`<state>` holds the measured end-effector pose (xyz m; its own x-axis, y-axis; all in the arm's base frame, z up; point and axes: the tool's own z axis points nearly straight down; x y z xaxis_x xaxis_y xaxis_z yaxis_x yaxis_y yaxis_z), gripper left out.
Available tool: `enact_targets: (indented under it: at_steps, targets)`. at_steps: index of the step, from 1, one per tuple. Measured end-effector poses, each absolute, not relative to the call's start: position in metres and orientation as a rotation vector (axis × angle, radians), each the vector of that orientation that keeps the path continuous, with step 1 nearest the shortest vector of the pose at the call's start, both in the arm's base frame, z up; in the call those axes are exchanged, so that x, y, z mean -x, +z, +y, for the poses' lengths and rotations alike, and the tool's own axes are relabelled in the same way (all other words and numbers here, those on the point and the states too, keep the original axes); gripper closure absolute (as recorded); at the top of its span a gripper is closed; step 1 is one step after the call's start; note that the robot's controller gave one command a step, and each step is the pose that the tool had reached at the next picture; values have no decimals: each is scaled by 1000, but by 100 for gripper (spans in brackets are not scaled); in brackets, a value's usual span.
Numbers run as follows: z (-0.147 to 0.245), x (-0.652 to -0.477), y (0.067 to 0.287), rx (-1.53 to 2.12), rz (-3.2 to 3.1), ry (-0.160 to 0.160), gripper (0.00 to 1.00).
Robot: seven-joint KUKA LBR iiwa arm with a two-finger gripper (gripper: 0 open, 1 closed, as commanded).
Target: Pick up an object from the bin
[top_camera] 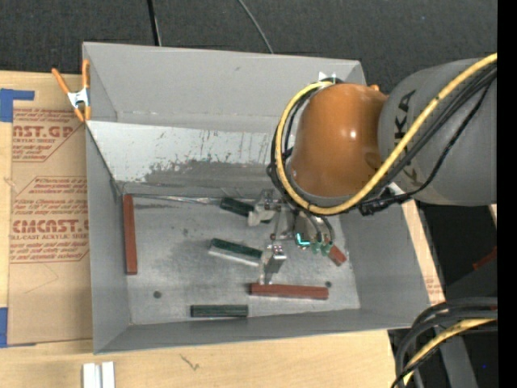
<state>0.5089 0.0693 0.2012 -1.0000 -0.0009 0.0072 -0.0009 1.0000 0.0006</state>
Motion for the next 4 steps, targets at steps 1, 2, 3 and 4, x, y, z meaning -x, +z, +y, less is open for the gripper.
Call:
enact_targets:
  at_steps: [1, 2, 3, 4]
  targets:
    - [69, -511, 205, -1, -3142, -2, 0]
    - [61, -526, 166, -99, -3148, -2, 0]
    - [67, -520, 83, 4, -3190, -12, 100]
    - [67, -520, 83, 4, -3190, -12, 100]
